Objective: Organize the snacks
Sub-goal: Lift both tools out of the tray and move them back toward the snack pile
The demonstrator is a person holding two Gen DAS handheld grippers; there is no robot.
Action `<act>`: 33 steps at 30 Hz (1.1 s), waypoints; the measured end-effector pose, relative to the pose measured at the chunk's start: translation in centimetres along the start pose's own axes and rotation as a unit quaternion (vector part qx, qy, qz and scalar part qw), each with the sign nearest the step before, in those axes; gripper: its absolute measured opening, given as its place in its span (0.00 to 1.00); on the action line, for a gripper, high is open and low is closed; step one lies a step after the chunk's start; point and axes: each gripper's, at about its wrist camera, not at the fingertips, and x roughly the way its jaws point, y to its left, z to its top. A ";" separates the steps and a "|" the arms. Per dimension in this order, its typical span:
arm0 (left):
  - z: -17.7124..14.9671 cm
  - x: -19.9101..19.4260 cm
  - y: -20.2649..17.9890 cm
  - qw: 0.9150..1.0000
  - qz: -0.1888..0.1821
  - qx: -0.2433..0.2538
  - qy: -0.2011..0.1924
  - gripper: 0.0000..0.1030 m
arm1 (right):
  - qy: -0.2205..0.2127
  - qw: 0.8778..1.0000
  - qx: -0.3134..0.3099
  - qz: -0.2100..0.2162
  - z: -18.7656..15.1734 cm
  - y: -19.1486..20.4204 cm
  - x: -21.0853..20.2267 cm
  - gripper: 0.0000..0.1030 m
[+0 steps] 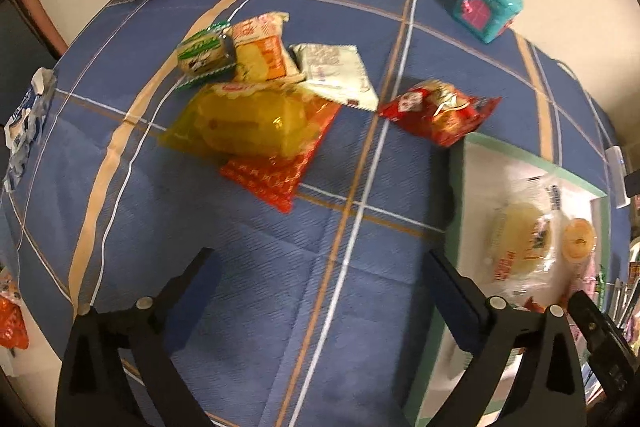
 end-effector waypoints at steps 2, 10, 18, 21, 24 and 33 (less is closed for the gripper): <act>0.0 0.4 0.3 1.000 0.005 -0.003 0.005 1.00 | 0.000 1.000 -0.001 0.000 0.0 0.1 0.1 1.00; 0.0 1.1 0.8 1.000 0.009 -0.008 0.011 1.00 | 0.002 1.000 -0.006 -0.004 -0.1 0.5 0.5 1.00; 0.6 0.6 0.7 1.000 0.018 0.018 -0.011 1.00 | 0.000 1.000 -0.016 -0.008 -0.2 1.4 0.3 1.00; 1.1 0.0 1.4 0.999 0.020 0.016 -0.021 1.00 | -0.005 1.000 -0.016 -0.001 -0.1 2.1 -0.1 1.00; 1.8 -0.5 3.1 0.999 0.026 -0.001 -0.031 1.00 | -0.015 1.000 -0.024 0.005 -0.2 3.4 -0.6 1.00; 3.2 -1.7 9.8 0.993 0.073 -0.075 -0.057 1.00 | -0.037 0.997 -0.068 0.029 -1.0 9.0 -1.6 1.00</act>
